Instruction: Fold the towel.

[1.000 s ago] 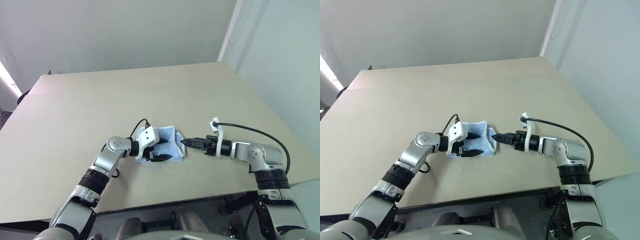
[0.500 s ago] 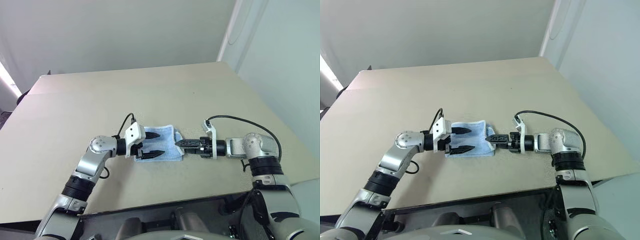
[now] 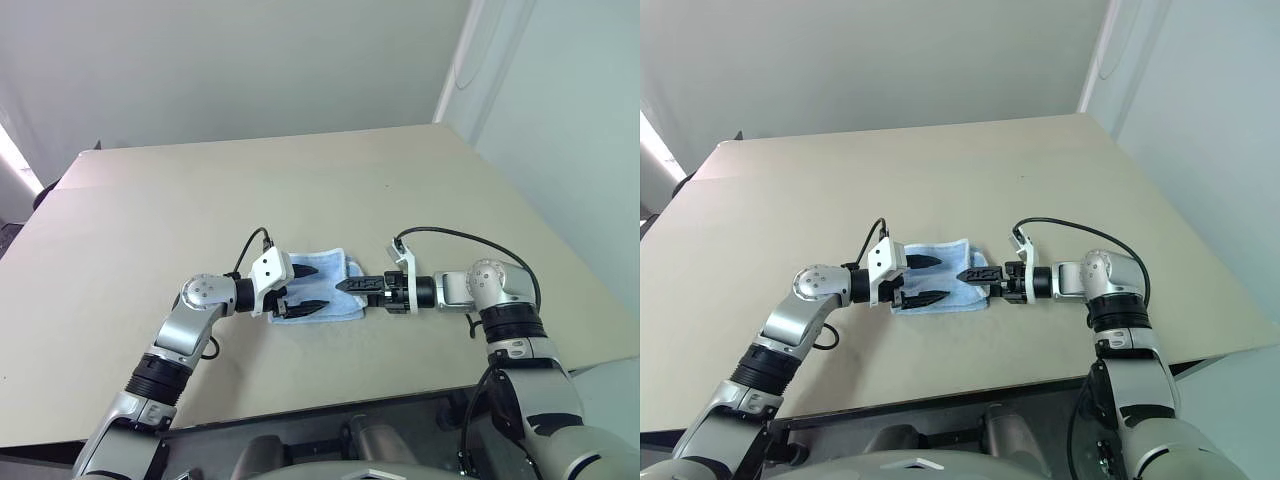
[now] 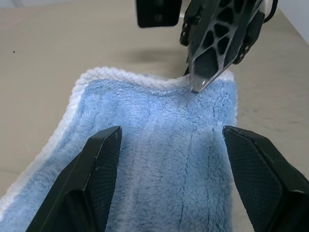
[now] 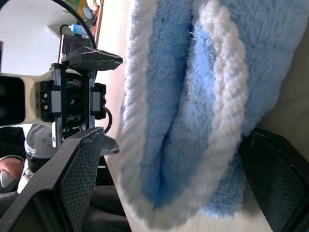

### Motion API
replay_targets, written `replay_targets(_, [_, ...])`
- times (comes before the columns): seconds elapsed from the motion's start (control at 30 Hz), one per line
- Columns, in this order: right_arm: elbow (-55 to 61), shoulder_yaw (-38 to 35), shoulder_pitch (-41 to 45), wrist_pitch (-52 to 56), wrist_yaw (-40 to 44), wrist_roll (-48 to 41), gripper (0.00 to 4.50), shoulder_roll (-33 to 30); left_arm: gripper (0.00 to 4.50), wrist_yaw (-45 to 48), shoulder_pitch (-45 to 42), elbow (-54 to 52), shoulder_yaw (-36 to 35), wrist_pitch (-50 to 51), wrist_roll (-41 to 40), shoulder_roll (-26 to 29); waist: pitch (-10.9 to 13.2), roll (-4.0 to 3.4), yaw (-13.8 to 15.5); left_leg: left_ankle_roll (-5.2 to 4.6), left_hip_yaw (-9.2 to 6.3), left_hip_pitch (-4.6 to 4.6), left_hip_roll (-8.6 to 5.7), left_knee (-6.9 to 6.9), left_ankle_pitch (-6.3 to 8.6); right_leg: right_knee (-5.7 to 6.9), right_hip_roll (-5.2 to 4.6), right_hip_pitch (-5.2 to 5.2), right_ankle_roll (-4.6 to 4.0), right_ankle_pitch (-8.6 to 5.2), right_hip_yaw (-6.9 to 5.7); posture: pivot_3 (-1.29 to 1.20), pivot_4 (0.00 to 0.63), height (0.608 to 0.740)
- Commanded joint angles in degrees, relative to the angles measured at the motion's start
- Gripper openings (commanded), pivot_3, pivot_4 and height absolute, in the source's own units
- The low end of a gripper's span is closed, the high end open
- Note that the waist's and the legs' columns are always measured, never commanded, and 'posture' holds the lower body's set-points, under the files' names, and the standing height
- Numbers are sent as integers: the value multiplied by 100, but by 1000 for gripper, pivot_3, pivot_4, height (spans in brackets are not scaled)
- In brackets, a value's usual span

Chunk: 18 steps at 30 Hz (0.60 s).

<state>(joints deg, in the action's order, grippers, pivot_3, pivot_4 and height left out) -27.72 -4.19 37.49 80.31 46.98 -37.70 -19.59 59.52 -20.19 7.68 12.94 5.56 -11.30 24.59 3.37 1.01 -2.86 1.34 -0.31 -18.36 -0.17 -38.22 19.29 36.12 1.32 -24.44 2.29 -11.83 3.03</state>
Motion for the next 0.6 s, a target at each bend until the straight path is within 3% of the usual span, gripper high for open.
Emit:
replay_targets(0.03, [-179, 149, 216, -75, -12, 93, 4500, 129, 3518, -61, -81, -138, -46, -85, 50, 22, 0, 0, -34, 0, 0, 0, 0, 0, 0, 0, 0, 0, 0, 0, 0, 0, 0, 740])
replay_targets(0.13, [-286, 178, 255, -86, -10, 112, 4500, 223, 3518, -99, -87, -109, -41, -114, 115, 42, -5, 3, -114, 0, -2, 2, 1, 0, 0, 1, -1, 1, 1, 1, 1, 0, 0, 740])
replay_targets(0.27, [-478, 64, 337, 228, 18, -4, 3588, 303, 3574, -117, -46, -164, -95, -76, 84, 75, -7, 2, -132, 0, -4, 3, 3, 0, 0, 2, 0, 0, 2, 2, 3, 0, 0, 740])
replay_targets(0.6, [-579, -326, 423, 875, -11, -201, 38, 502, 3574, -254, 14, -126, -440, 184, -92, 282, -6, 2, -125, 0, -5, -1, 6, 1, 0, 0, -4, -2, 4, 2, 2, 0, 0, 740])
